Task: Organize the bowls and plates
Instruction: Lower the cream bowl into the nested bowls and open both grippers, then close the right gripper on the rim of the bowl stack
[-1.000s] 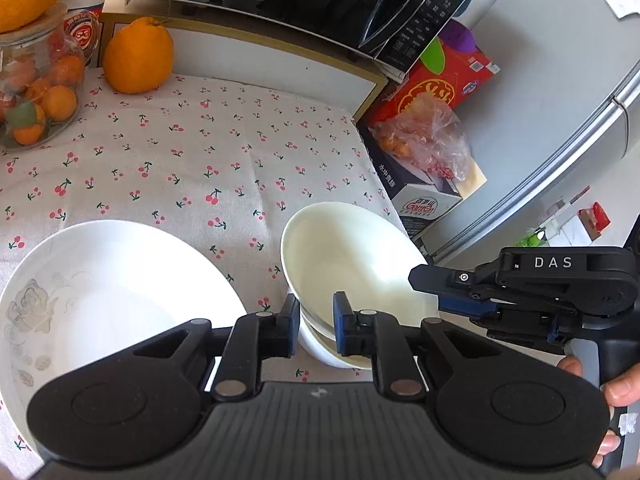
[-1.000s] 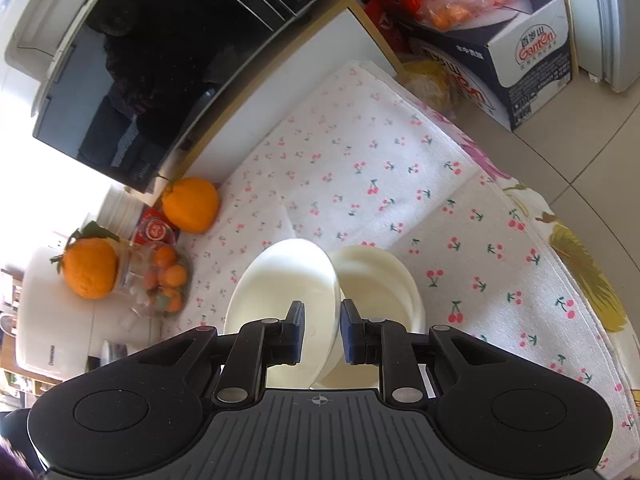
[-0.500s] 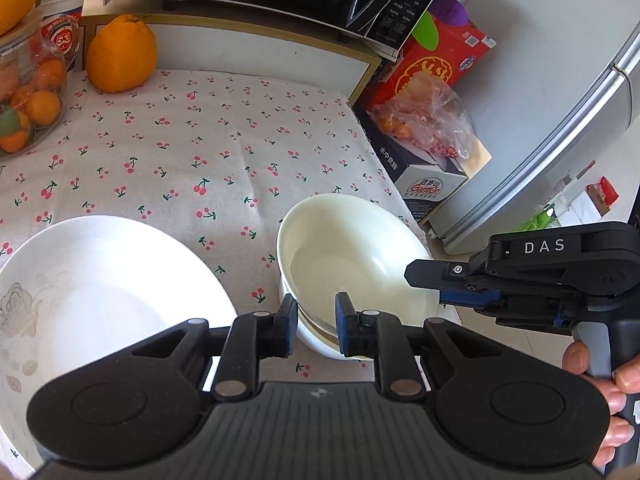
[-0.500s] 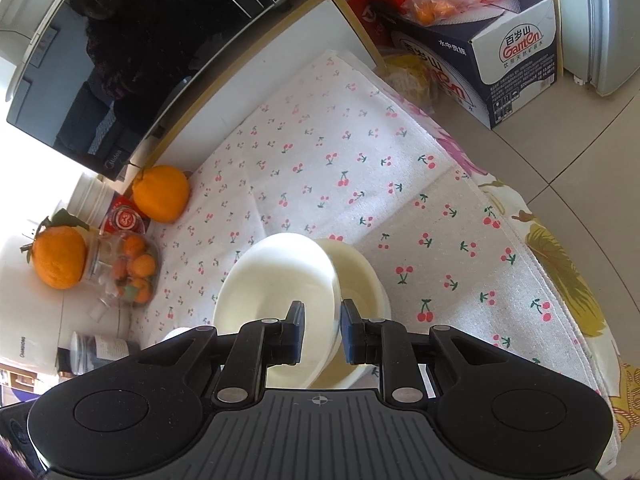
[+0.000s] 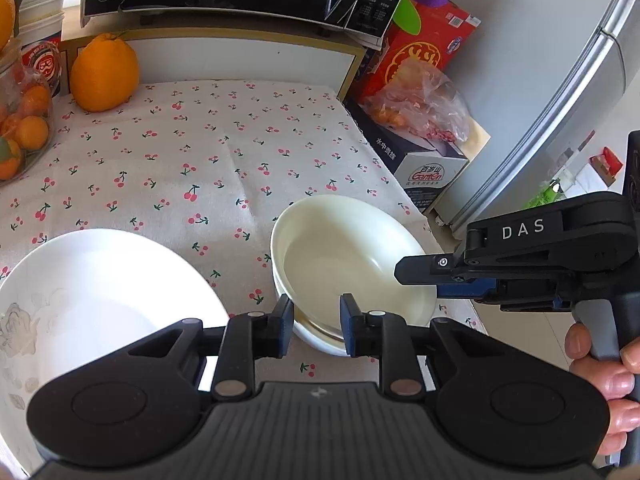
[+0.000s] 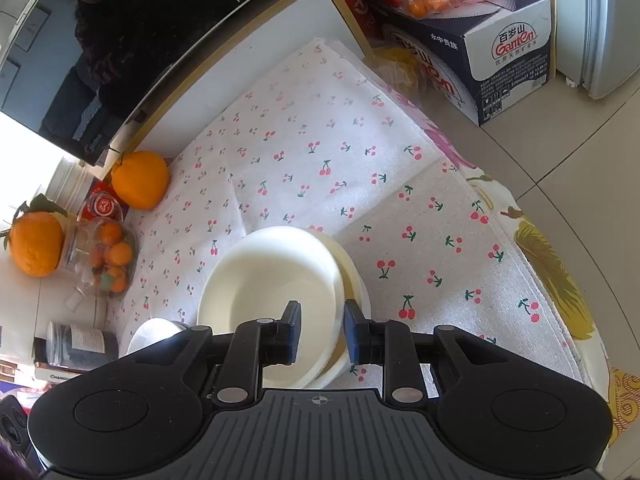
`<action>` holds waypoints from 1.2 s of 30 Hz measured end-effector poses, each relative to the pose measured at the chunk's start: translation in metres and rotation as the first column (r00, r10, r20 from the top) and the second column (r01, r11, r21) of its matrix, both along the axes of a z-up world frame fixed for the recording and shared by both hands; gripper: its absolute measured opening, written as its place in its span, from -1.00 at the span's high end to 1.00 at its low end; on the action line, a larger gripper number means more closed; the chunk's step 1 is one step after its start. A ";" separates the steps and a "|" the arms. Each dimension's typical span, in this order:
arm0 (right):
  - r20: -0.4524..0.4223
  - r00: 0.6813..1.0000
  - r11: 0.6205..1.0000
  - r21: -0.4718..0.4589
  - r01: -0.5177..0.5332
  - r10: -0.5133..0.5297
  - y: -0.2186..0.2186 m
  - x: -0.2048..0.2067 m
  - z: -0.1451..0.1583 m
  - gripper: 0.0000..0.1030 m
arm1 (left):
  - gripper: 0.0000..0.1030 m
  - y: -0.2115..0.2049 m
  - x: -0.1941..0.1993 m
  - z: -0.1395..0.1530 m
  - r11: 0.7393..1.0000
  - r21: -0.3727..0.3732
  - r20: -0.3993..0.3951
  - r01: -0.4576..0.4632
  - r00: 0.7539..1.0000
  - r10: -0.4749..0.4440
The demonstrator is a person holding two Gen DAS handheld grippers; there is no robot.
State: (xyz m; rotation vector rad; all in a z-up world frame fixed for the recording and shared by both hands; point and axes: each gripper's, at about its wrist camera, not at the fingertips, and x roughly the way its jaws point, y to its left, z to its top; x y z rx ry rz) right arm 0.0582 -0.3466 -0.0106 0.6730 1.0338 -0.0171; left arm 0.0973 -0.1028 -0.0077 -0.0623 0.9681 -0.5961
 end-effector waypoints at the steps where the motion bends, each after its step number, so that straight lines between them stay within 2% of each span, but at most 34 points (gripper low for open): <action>1: 0.001 1.000 1.000 -0.006 -0.004 0.004 0.001 0.000 0.001 0.51 | 0.57 0.000 0.000 0.000 1.000 0.003 0.003 0.002 1.000 -0.002; 4: 0.006 1.000 1.000 -0.024 -0.020 0.020 0.003 0.001 0.002 0.49 | 0.54 -0.001 -0.001 0.000 1.000 0.006 0.005 0.007 1.000 -0.007; 8: 0.016 0.999 0.998 -0.047 -0.048 0.049 0.007 0.001 0.005 0.29 | 0.49 -0.002 -0.001 -0.001 1.000 0.008 0.003 0.016 1.000 -0.016; 13: 0.031 0.996 0.994 -0.078 -0.075 0.078 0.012 0.002 0.009 0.16 | 0.24 -0.004 -0.002 -0.001 0.999 0.015 0.018 0.036 0.999 -0.036; 20: 0.087 0.991 0.993 -0.077 -0.090 0.097 0.011 0.001 0.017 -0.31 | -0.53 -0.006 -0.004 0.003 0.995 0.042 0.085 0.087 0.992 -0.090; 24: 0.131 0.986 0.993 -0.058 -0.101 0.108 0.007 0.001 0.018 -0.47 | -0.88 -0.006 -0.006 0.003 0.991 0.069 0.128 0.118 0.984 -0.126; 28: 0.171 0.978 0.992 -0.063 -0.108 0.118 0.005 0.000 0.016 -0.58 | -0.98 -0.009 -0.012 0.001 0.979 0.108 0.190 0.174 0.963 -0.192; 31: 0.189 0.974 0.991 -0.079 -0.113 0.126 0.003 0.000 0.013 -0.59 | -0.99 -0.012 -0.019 -0.002 0.962 0.154 0.258 0.224 0.931 -0.258; 36: 0.206 0.971 0.990 -0.095 -0.105 0.123 -0.003 -0.001 0.003 -0.59 | -0.99 -0.015 -0.026 -0.011 0.936 0.195 0.300 0.294 0.890 -0.342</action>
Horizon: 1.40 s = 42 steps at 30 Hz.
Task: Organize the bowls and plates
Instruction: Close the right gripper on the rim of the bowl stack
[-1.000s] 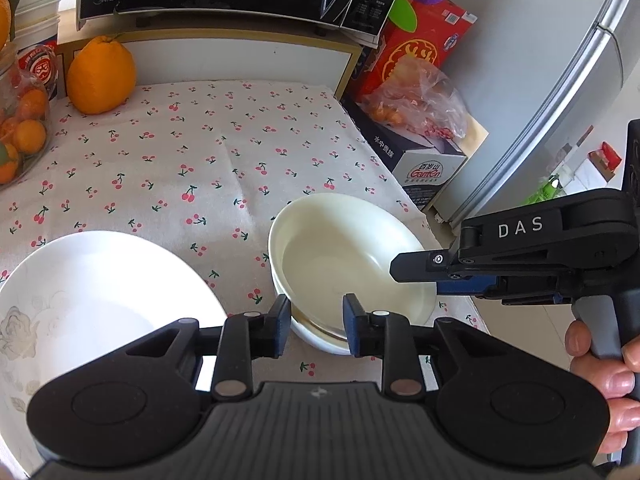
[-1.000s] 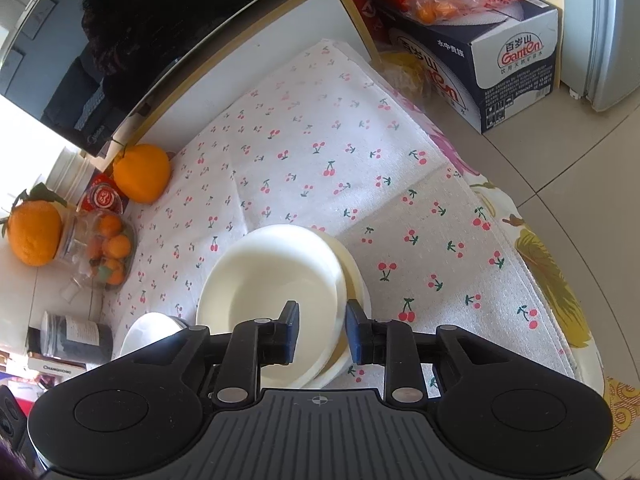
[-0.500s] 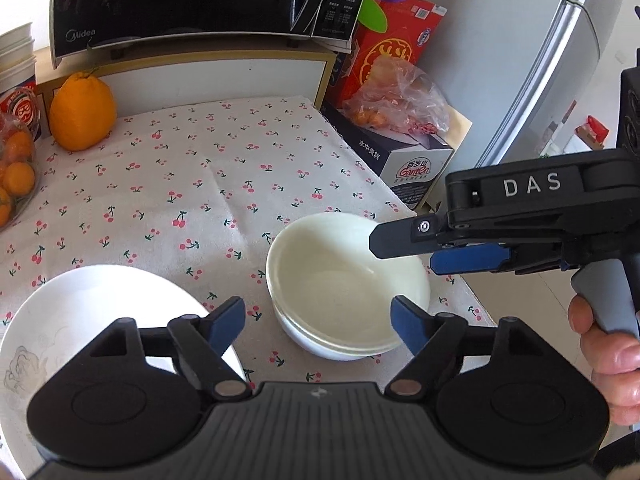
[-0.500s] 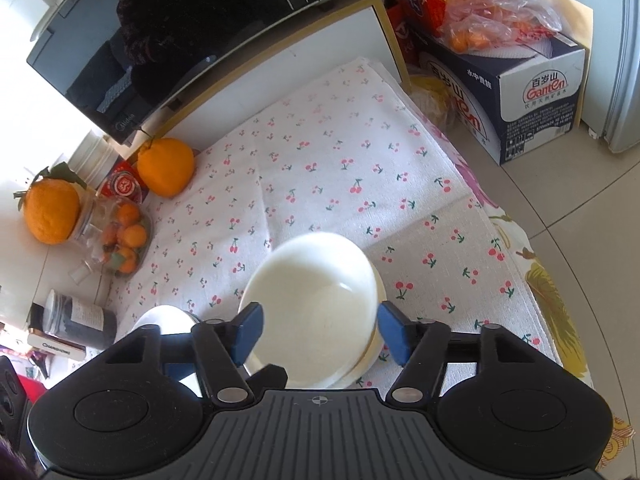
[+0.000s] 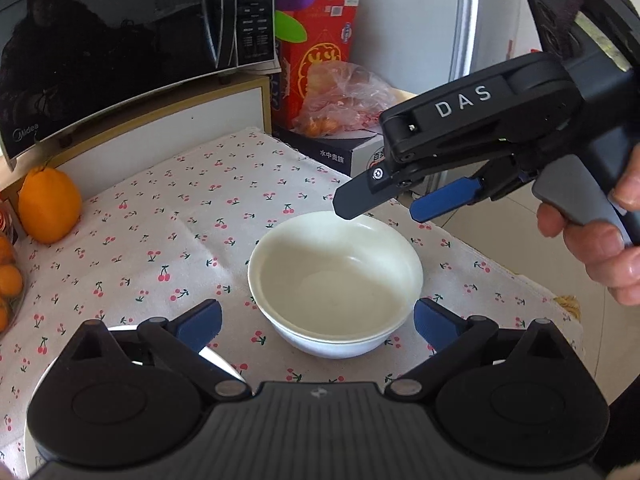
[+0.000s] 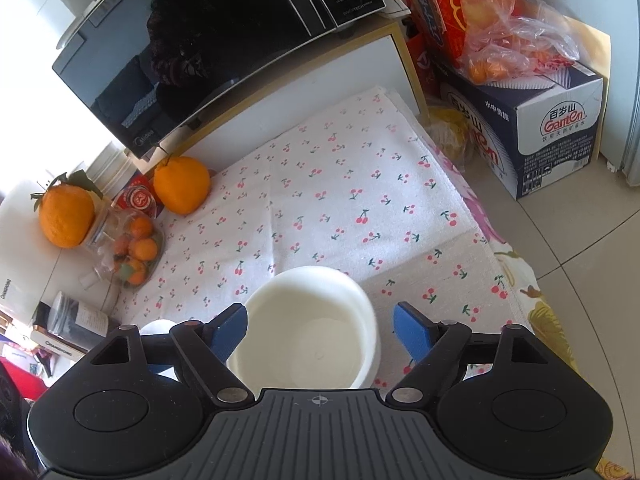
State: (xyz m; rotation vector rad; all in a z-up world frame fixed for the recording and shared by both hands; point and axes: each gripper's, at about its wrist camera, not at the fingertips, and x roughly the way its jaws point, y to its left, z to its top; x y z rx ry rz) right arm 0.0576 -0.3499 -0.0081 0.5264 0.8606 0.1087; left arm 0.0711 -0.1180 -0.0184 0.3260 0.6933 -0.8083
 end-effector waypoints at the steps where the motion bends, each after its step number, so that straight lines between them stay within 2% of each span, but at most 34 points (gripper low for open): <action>1: -0.003 1.000 1.000 0.005 0.004 -0.004 -0.002 0.000 -0.003 -0.59 | -0.99 -0.001 -0.001 -0.002 1.000 0.009 0.007 0.012 1.000 -0.012; 6: -0.045 0.999 0.999 0.044 0.030 -0.028 -0.010 0.002 -0.018 -0.59 | -0.99 -0.007 -0.006 -0.008 0.997 0.056 0.034 0.057 0.998 -0.059; 12: -0.113 0.992 0.994 0.083 0.066 -0.056 -0.015 0.004 -0.031 -0.59 | -0.99 -0.011 -0.003 -0.015 0.994 0.095 0.007 0.053 0.999 -0.054; 19: -0.134 0.989 0.992 0.104 0.076 -0.062 -0.012 0.007 -0.036 -0.57 | -0.94 -0.017 0.000 -0.017 0.993 0.100 -0.021 0.058 0.998 -0.056; 22: -0.152 0.986 0.992 0.099 0.077 -0.062 -0.010 0.009 -0.039 -0.31 | -0.86 -0.019 0.002 -0.019 0.993 0.102 -0.036 0.060 0.998 -0.057; 24: -0.165 0.984 0.992 0.093 0.080 -0.063 -0.009 0.010 -0.041 -0.03 | -0.78 -0.020 0.004 -0.021 0.993 0.101 -0.049 0.063 0.997 -0.058; 26: -0.177 0.982 0.993 0.089 0.080 -0.064 -0.008 0.011 -0.044 0.16 | -0.75 -0.020 0.004 -0.022 0.993 0.102 -0.052 0.059 0.997 -0.054; 30: -0.174 0.983 0.995 0.071 0.065 -0.051 -0.005 0.013 -0.045 0.39 | -0.67 -0.019 0.006 -0.022 0.994 0.097 -0.058 0.052 0.997 -0.047; 36: -0.164 0.986 0.998 0.036 0.050 -0.043 -0.001 0.013 -0.044 0.48 | -0.61 -0.018 0.007 -0.020 0.995 0.087 -0.062 0.049 0.997 -0.044; 42: -0.150 0.988 0.999 0.009 0.046 -0.044 -0.001 0.012 -0.041 0.49 | -0.55 -0.018 0.006 -0.019 0.995 0.086 -0.062 0.055 0.997 -0.049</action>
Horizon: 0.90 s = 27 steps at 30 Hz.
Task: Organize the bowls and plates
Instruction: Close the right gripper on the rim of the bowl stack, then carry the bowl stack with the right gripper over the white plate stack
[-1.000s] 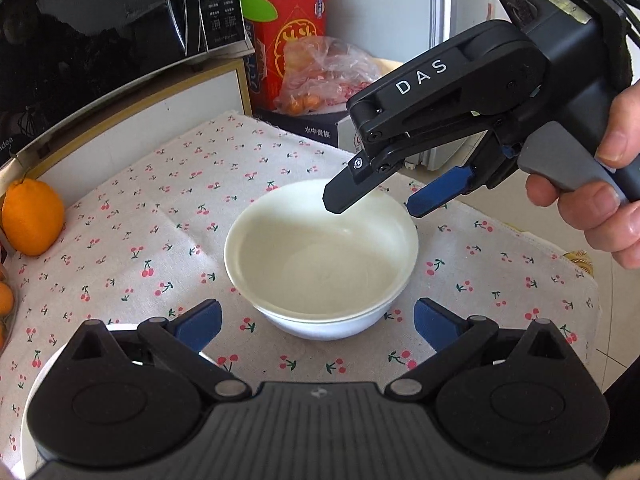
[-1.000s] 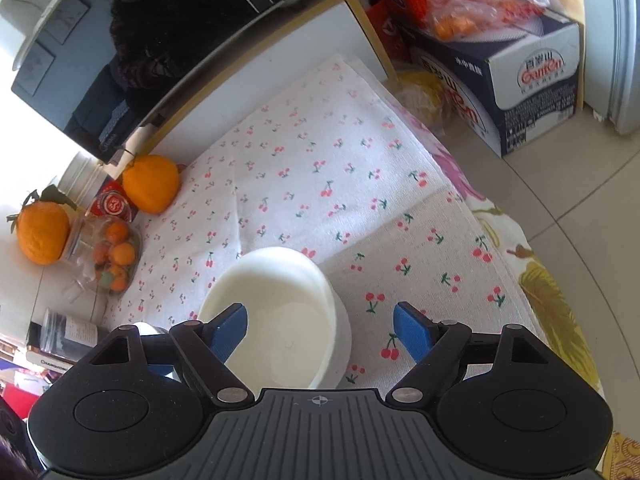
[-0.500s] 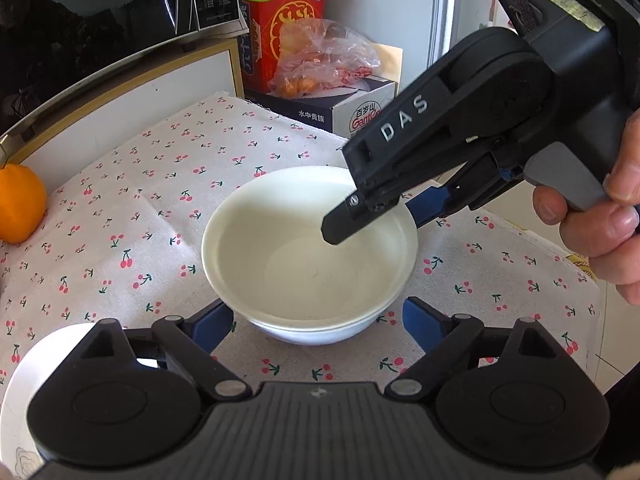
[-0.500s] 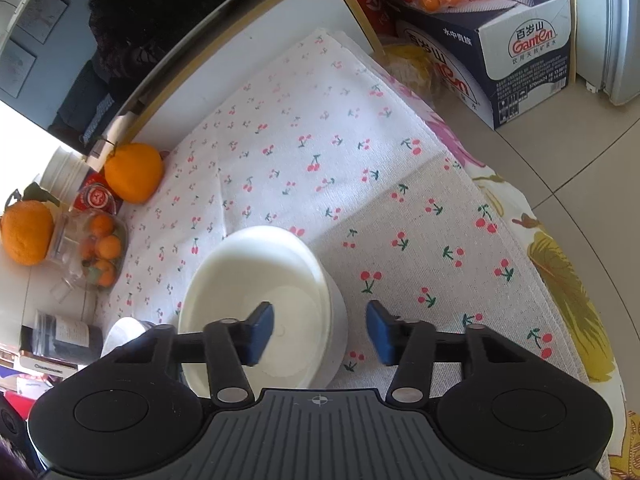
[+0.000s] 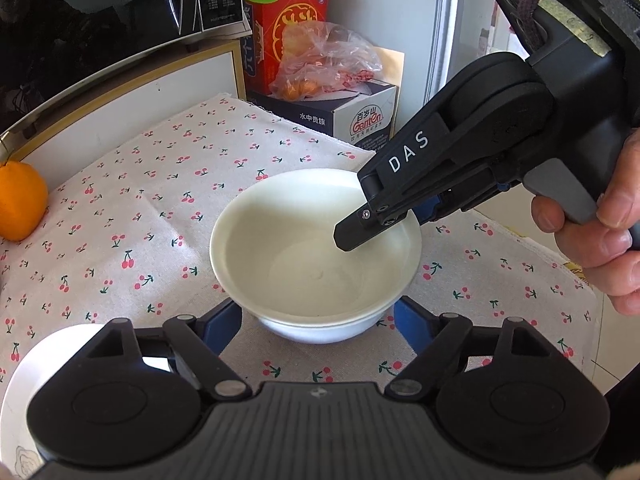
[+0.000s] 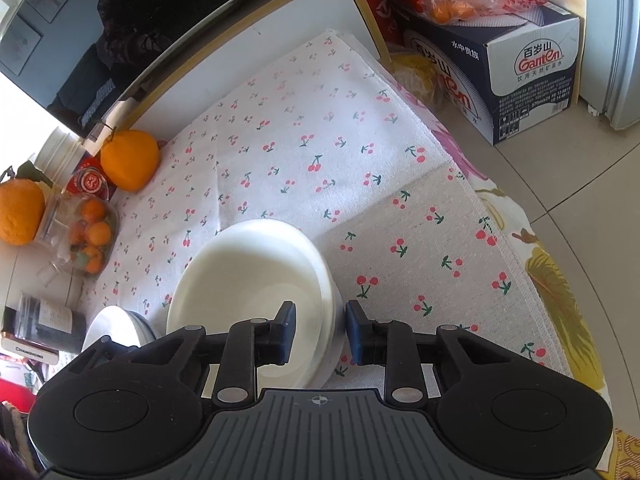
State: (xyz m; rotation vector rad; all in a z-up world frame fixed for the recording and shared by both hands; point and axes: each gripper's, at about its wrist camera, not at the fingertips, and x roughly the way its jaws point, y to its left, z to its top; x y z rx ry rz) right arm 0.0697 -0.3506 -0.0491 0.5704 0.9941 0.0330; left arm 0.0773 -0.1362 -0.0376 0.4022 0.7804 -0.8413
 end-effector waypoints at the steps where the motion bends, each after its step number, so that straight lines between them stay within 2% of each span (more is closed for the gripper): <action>1: 0.002 1.000 1.000 -0.002 0.000 0.000 0.000 0.000 0.000 0.49 | -0.54 0.000 0.000 0.000 1.000 -0.001 0.001 0.000 1.000 0.000; 17: 0.085 0.996 0.999 -0.036 -0.027 0.030 0.002 -0.003 0.019 0.49 | -0.54 0.002 -0.002 0.011 0.999 -0.032 0.024 -0.019 1.000 0.020; 27: 0.142 0.989 0.999 -0.026 -0.037 0.040 0.010 -0.009 0.036 0.49 | -0.50 0.012 -0.006 0.025 0.998 -0.049 0.038 -0.038 0.998 0.040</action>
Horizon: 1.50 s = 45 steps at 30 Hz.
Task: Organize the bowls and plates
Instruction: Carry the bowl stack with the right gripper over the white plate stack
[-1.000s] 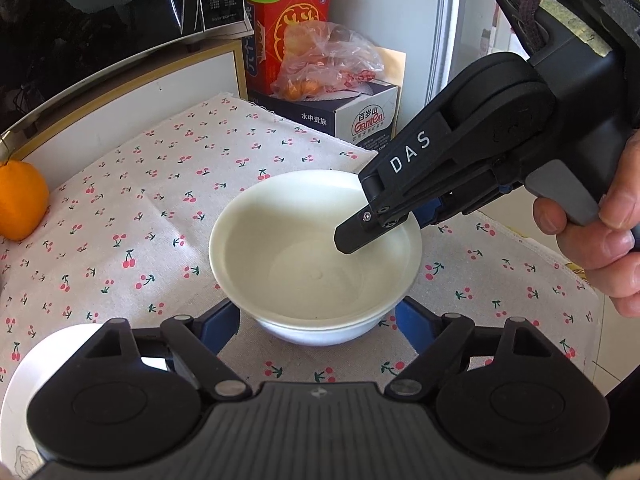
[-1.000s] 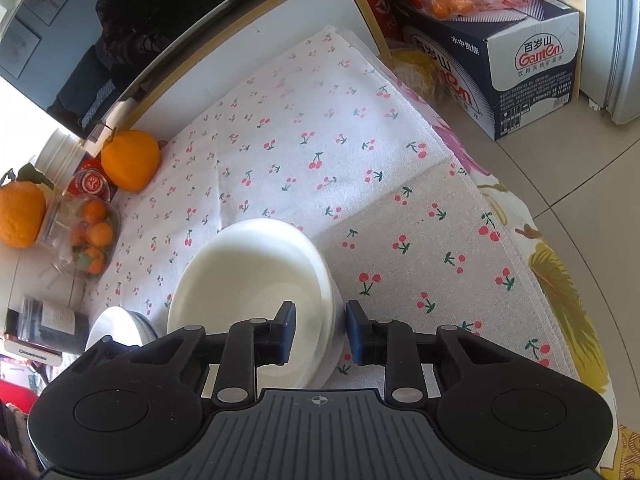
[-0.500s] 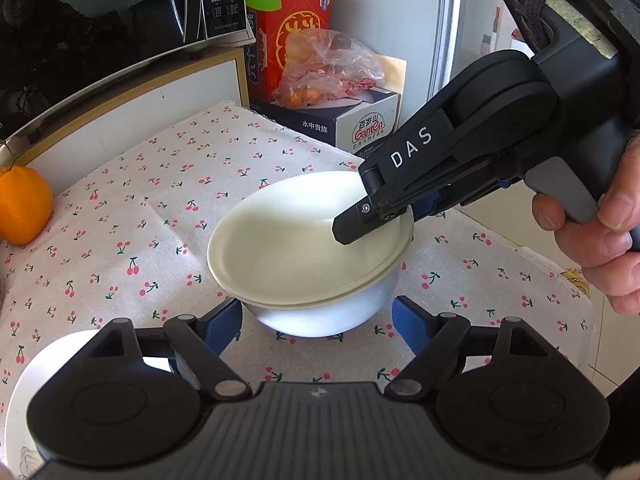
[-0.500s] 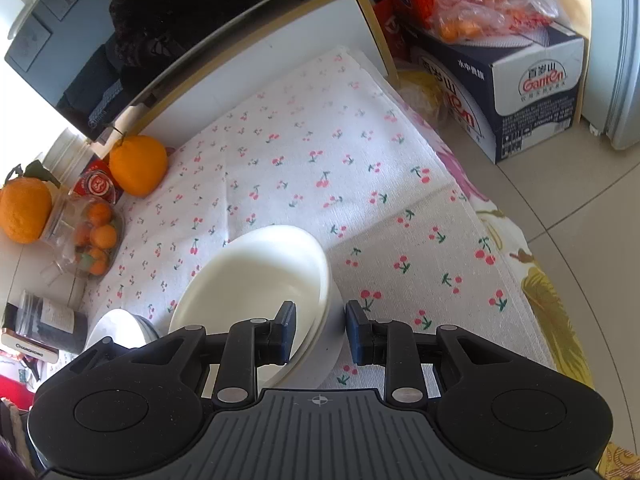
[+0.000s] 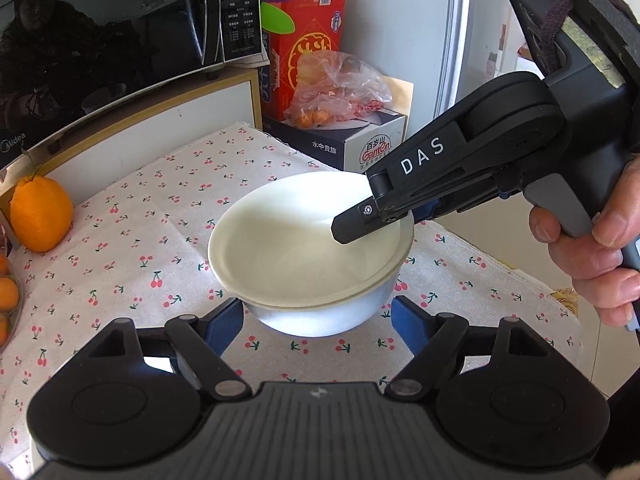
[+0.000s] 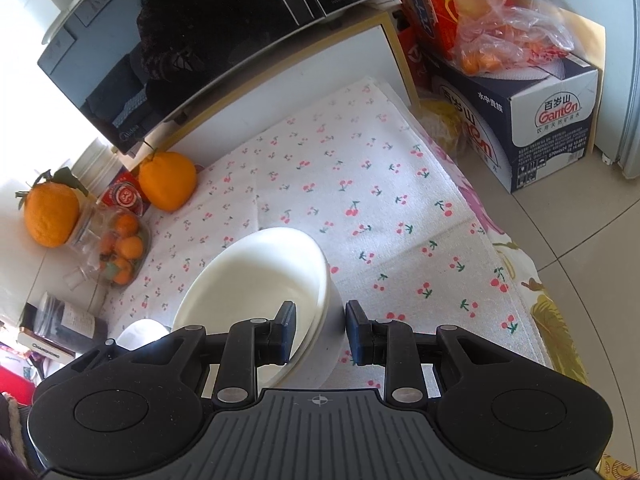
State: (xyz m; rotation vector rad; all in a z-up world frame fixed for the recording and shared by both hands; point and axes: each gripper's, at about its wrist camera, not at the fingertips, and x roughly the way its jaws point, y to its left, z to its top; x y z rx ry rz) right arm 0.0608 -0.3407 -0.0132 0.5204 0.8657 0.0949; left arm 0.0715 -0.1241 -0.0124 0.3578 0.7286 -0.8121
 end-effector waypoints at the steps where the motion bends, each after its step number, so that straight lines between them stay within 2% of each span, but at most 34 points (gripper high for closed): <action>1: 0.008 1.000 1.000 0.002 -0.003 0.003 0.002 -0.001 0.003 0.49 | -0.49 0.001 -0.001 0.002 1.000 0.004 0.004 0.000 1.000 0.000; 12: 0.097 0.993 0.996 0.054 -0.075 0.070 0.032 -0.008 0.029 0.49 | -0.45 0.034 -0.010 0.028 0.998 0.040 0.038 -0.055 0.998 0.053; 23: 0.162 0.969 0.980 0.028 -0.195 0.188 0.085 -0.015 0.040 0.49 | -0.45 0.085 -0.013 0.044 0.991 -0.002 0.021 -0.134 0.991 0.134; 34: 0.125 0.947 0.955 -0.045 -0.292 0.295 0.137 -0.010 0.026 0.49 | -0.46 0.120 -0.013 0.029 0.981 0.030 -0.032 -0.190 0.981 0.190; 45: 0.085 0.938 0.939 -0.104 -0.327 0.336 0.157 -0.008 0.013 0.49 | -0.46 0.128 -0.014 0.020 0.978 0.070 -0.049 -0.195 0.979 0.199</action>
